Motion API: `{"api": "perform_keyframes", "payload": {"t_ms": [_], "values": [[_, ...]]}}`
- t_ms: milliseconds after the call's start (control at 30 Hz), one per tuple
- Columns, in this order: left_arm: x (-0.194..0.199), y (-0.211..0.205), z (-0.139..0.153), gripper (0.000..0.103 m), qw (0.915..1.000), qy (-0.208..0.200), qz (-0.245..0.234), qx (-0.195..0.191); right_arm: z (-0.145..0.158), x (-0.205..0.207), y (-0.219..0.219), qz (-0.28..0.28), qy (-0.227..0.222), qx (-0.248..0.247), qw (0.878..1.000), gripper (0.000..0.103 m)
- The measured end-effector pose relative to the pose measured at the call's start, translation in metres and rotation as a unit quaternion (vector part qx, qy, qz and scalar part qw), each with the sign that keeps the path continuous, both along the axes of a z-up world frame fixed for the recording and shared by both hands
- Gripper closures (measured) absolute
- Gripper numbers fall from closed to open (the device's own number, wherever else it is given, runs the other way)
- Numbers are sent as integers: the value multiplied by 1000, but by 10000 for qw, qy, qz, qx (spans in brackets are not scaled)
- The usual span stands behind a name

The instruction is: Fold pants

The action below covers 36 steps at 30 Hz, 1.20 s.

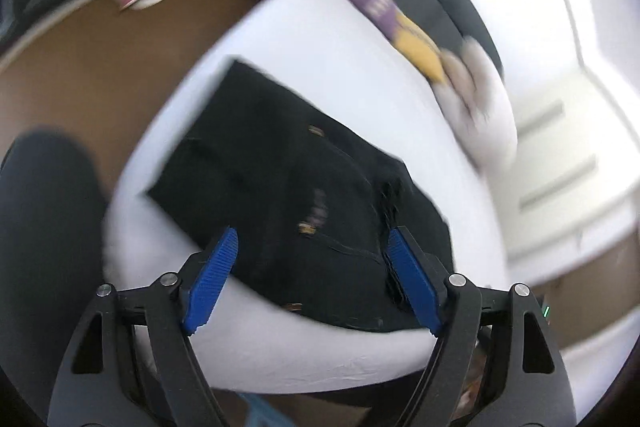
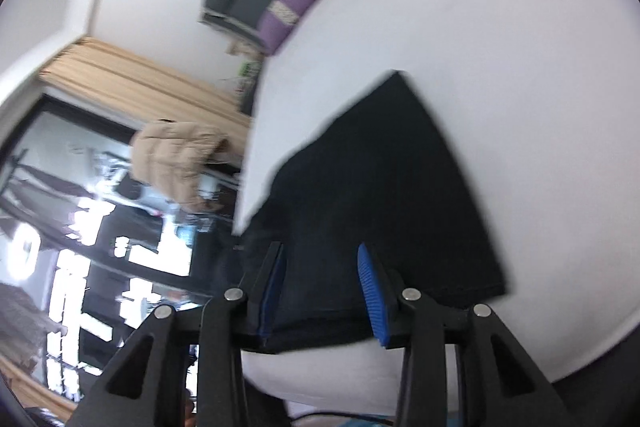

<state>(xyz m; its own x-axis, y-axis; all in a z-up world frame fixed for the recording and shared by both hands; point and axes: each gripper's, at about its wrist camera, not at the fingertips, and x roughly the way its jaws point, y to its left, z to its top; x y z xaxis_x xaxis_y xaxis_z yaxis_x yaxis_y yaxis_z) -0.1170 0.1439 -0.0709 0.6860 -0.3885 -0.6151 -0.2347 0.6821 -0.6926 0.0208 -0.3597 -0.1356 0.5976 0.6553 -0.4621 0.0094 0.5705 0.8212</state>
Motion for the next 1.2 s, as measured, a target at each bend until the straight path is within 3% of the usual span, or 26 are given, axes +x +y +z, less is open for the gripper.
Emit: {"api": "perform_keyframes", "payload": {"t_ms": [133,400,633,667,733,800,833,1000,1200], "values": [[-10,37,-22,26,9944,237,700,-757,15,13,26,469,-203,319,9982,63],[-1,48,-64,26,9824,717,692,-1583,14,31,70,1021,-224,760,9916,63],[1,51,-91,29,9745,597,827,-1998,9,43,90,1308,-79,742,9886,63],[0,50,-96,31,9728,580,843,-2077,9,45,94,1353,-66,710,9882,63],[0,54,-103,59,9698,605,851,-2203,12,53,103,1474,-4,553,9875,64],[10,51,-108,74,9650,685,887,-2371,15,59,110,1624,59,332,9861,65],[9,52,-112,76,9628,680,880,-2461,17,64,116,1708,96,202,9851,65],[12,53,-104,86,9688,458,734,-2322,19,94,154,2233,555,-690,9707,69],[15,50,-75,90,9847,91,451,-1681,-1,126,190,2569,1001,-1209,9536,71]]}}
